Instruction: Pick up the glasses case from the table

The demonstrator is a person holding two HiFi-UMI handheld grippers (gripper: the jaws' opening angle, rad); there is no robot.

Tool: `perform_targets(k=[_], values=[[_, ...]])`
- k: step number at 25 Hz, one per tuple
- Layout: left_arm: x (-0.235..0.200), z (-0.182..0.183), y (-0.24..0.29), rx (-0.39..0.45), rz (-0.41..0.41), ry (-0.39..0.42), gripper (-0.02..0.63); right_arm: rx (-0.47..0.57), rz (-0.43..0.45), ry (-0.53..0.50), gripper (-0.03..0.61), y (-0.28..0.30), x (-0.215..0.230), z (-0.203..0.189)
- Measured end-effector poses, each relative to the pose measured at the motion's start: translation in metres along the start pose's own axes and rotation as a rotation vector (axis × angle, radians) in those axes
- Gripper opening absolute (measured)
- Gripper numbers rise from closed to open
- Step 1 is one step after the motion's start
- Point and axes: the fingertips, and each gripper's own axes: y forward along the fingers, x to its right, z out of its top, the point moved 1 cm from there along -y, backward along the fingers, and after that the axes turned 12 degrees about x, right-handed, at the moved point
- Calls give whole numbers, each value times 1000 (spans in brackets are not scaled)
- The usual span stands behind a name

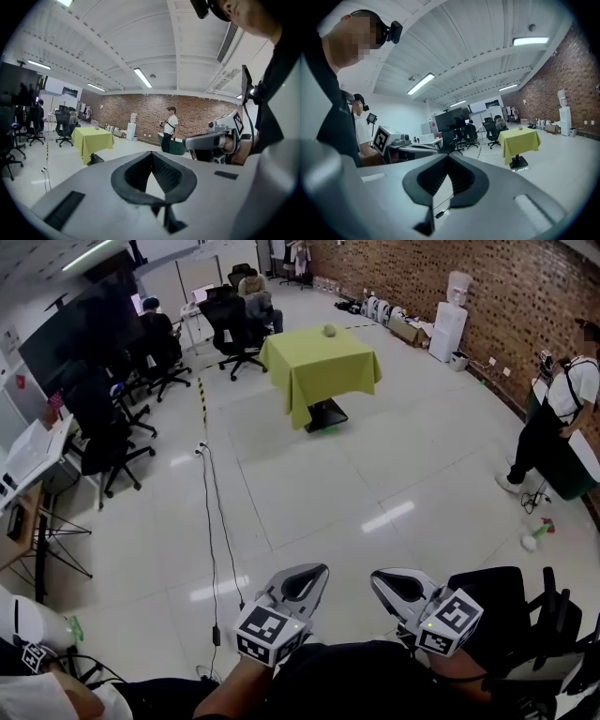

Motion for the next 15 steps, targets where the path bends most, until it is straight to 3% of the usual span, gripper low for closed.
perform_targets(k=[5,15], values=[[-17,4,-4,38,-30,-68,3,0,-54,-21,2,5,1,-4],[-32,3,15,23,-107,-97,3,-2,-125,-22,2,19,17,-6]])
